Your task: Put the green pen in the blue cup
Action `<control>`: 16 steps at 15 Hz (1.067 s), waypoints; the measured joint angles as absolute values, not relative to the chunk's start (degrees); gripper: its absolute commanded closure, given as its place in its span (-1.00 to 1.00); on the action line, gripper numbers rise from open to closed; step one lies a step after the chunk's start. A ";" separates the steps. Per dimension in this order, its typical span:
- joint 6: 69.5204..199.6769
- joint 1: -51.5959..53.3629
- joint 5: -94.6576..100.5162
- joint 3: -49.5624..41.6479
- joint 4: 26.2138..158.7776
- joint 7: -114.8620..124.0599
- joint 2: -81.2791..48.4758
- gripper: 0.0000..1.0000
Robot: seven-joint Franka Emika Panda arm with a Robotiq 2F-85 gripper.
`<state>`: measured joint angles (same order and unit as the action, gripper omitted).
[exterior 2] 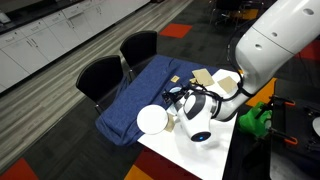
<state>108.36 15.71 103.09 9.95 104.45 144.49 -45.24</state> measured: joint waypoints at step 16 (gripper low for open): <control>108.96 15.25 101.14 12.18 112.97 143.45 -27.12 -1.00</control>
